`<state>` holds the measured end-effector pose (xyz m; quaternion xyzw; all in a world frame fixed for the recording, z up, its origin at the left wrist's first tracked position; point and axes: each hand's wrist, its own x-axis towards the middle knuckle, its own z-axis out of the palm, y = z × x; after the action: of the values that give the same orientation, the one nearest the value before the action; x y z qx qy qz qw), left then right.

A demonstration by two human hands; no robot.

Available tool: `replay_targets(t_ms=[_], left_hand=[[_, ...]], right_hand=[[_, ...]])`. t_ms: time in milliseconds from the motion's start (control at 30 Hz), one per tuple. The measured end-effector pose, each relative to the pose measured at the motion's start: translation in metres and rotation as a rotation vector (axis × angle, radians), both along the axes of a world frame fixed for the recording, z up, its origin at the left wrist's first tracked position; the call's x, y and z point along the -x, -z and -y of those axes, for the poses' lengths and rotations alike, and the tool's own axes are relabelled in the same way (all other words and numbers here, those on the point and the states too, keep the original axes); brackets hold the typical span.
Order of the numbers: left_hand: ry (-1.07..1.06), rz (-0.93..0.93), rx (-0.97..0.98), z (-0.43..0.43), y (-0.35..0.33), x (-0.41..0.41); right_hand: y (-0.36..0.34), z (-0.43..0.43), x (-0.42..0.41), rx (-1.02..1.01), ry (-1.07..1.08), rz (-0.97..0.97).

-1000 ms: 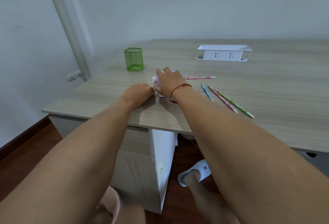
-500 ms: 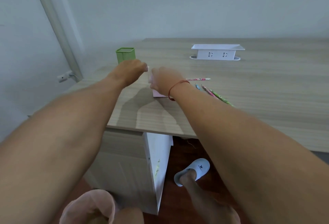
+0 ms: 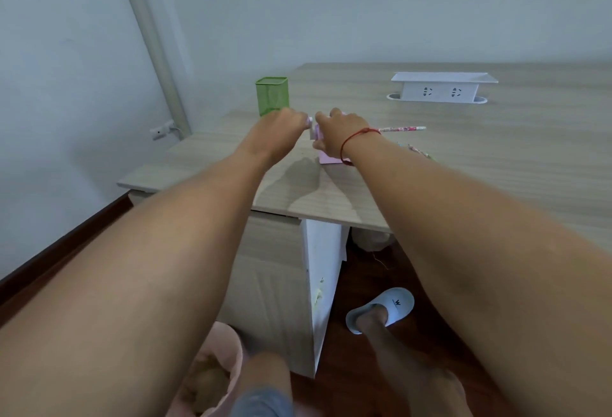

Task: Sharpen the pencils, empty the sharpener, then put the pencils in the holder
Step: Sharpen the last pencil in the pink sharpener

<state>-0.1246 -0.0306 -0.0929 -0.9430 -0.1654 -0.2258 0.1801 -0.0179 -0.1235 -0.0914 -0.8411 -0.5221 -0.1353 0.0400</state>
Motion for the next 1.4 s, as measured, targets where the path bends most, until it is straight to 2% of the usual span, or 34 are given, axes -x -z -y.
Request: replay_targets(t_ms=[500,800,1067,1233,1400], left_hand=[[0.05,0.076,0.124,0.015,0.03,0.009],[-0.144,-0.199,0.044,0.01,0.051,-0.005],[-0.116,-0.298,-0.005,-0.009,0.054,-0.021],[-0.112,-0.315,0.106,-0.023,0.042,-0.029],[-0.11,-0.433,-0.039,-0.031,0.027,-0.034]], right_hand=[[0.005,-0.006,-0.006,-0.002,-0.003,0.001],[0.001,-0.002,-0.002,0.005,-0.042,0.043],[0.011,-0.005,-0.004,-0.048,-0.023,0.067],[0.012,-0.005,-0.008,-0.072,-0.062,0.081],[0.016,-0.011,-0.015,-0.063,-0.078,0.058]])
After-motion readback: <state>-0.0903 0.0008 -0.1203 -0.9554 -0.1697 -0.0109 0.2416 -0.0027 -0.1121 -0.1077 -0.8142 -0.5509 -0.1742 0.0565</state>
